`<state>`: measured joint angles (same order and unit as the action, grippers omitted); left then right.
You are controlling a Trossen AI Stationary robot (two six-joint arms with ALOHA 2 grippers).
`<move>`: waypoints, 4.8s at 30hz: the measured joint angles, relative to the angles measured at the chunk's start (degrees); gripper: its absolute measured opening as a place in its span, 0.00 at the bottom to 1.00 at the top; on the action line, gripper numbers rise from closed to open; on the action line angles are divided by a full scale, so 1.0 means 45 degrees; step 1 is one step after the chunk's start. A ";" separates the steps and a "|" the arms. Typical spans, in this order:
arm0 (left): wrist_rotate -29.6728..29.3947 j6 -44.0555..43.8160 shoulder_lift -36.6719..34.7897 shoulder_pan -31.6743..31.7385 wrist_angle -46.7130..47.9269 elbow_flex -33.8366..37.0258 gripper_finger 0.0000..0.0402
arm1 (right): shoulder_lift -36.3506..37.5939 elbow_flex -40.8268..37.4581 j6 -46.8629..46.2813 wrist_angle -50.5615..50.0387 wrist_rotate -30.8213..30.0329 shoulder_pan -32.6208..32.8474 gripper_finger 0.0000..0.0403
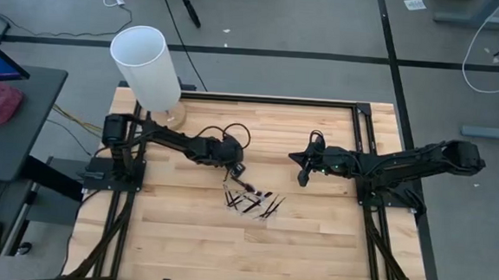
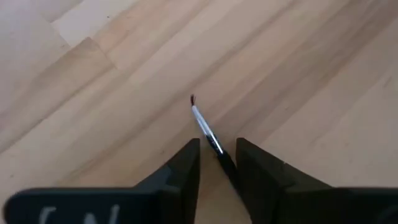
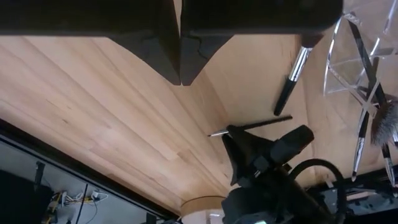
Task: Put items in baskets/containers
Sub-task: Put the black liner brush into the transparent organizer
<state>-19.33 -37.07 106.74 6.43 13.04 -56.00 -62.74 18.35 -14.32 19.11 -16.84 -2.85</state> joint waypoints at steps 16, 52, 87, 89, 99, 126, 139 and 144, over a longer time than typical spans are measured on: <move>-0.1597 0.0036 -0.0221 -0.0933 -0.7226 0.4396 0.17 | 0.0000 0.0000 0.0052 0.0131 0.0000 0.0010 0.01; -0.1728 0.3598 0.0604 -0.0852 -1.1652 0.5915 0.04 | 0.0000 0.0002 -0.0050 0.0735 0.1459 0.0015 0.01; 0.0626 0.7395 -0.6926 -0.0852 -1.3789 0.5880 0.03 | -0.0005 0.0005 -0.0045 0.3321 0.1297 0.0010 0.01; 0.1102 0.7390 -0.6851 -0.1043 -1.4515 0.5875 0.03 | -0.0005 0.0005 -0.0012 0.3675 0.1487 0.0010 0.04; 0.1360 0.7725 -0.6119 -0.1904 -1.6588 0.5870 0.03 | -0.2090 0.0110 0.0258 0.7638 0.2417 0.0352 0.23; 0.2269 0.7713 -0.3857 -0.2062 -1.7573 0.4733 0.03 | -0.5377 0.3604 0.2626 1.0007 0.2764 0.1025 0.21; 0.2211 0.7396 -0.3857 -0.2023 -1.7425 0.4743 0.12 | -0.5256 0.3604 0.2706 0.9474 0.2979 0.1030 0.03; 0.2209 0.7366 -0.3866 -0.2023 -1.6805 0.4738 0.27 | -0.3961 0.3594 0.2845 0.7107 0.2469 0.1010 0.01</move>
<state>-9.39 -3.92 89.34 -2.68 -62.59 -34.68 -80.56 34.52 -1.52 51.09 -5.73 1.69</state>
